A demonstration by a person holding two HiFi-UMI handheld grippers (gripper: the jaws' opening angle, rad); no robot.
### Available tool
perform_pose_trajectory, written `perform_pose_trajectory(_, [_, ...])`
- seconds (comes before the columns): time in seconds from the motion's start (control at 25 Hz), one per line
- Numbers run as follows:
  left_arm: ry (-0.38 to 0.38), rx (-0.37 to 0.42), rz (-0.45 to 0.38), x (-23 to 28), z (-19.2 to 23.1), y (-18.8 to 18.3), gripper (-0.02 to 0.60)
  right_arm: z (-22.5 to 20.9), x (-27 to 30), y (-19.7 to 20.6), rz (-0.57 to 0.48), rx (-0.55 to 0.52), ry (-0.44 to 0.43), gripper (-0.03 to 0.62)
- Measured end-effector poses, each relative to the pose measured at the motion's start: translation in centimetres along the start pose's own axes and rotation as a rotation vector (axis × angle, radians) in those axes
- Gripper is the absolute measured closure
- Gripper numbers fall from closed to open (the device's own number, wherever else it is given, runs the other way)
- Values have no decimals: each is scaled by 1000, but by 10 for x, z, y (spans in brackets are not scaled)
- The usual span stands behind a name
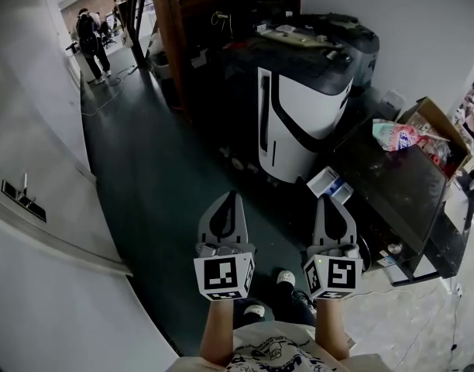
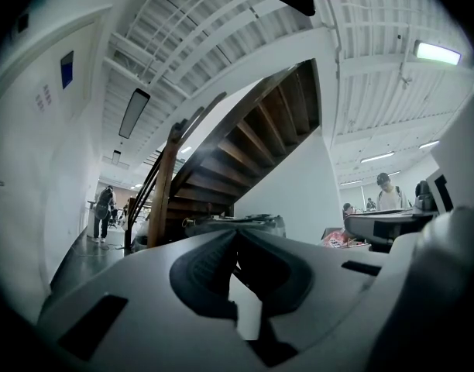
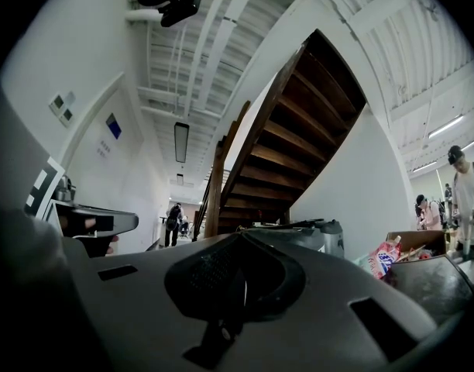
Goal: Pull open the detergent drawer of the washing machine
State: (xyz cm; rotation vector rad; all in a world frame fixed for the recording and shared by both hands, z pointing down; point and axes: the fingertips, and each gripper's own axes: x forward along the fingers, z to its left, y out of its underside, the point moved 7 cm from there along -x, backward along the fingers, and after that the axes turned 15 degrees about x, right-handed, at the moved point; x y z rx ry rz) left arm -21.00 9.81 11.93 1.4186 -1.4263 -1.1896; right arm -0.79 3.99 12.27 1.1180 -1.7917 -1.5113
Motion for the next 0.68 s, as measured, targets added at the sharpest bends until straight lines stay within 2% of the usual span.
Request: perform_pose_trajectory(0.68, [12,6,-11,-7,0,-6,568,8,-7,-3,-5,-16,1,583])
